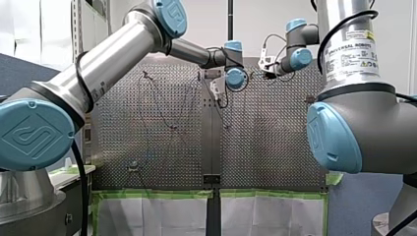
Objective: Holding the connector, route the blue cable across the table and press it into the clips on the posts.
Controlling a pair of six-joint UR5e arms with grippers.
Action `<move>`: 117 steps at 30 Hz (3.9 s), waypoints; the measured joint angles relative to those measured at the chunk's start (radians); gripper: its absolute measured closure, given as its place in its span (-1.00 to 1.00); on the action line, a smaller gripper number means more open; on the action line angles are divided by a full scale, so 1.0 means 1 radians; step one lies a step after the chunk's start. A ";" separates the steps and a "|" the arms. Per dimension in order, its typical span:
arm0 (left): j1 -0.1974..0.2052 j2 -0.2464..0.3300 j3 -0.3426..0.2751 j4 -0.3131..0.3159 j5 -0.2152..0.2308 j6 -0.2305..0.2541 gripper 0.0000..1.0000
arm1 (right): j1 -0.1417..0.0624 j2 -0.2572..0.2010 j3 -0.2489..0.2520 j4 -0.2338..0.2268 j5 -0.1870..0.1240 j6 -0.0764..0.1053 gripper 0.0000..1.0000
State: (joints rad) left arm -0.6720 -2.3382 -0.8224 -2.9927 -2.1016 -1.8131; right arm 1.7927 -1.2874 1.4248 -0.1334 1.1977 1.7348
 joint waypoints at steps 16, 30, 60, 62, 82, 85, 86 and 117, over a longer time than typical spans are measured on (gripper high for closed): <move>0.003 -0.050 0.045 -0.008 0.011 0.000 1.00 | -0.058 0.029 -0.018 -0.027 -0.041 0.006 1.00; -0.020 -0.051 0.045 -0.056 0.005 -0.003 -1.00 | -0.085 0.030 -0.020 -0.029 -0.054 0.004 1.00; -0.057 0.054 -0.059 -0.108 0.046 -0.070 -1.00 | -0.080 0.030 -0.020 -0.022 -0.059 0.000 1.00; -0.062 0.072 -0.077 -0.105 0.050 -0.068 -1.00 | -0.079 0.030 -0.020 -0.020 -0.059 0.000 1.00; -0.120 0.260 -0.265 -0.073 0.013 -0.038 -1.00 | -0.077 0.030 -0.020 -0.018 -0.058 0.000 1.00; -0.121 0.289 -0.294 -0.044 0.011 -0.022 -1.00 | -0.077 0.030 -0.020 -0.018 -0.058 0.000 1.00; -0.122 0.297 -0.302 -0.037 0.010 -0.020 -1.00 | -0.077 0.030 -0.020 -0.018 -0.058 -0.001 1.00; -0.143 0.574 -0.579 0.241 -0.028 -0.146 -1.00 | -0.082 0.031 -0.019 -0.019 -0.059 -0.002 1.00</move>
State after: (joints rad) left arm -0.8146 -1.7643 -1.4017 -2.7521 -2.1293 -1.9588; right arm 1.7109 -1.2563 1.4060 -0.1526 1.1386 1.7332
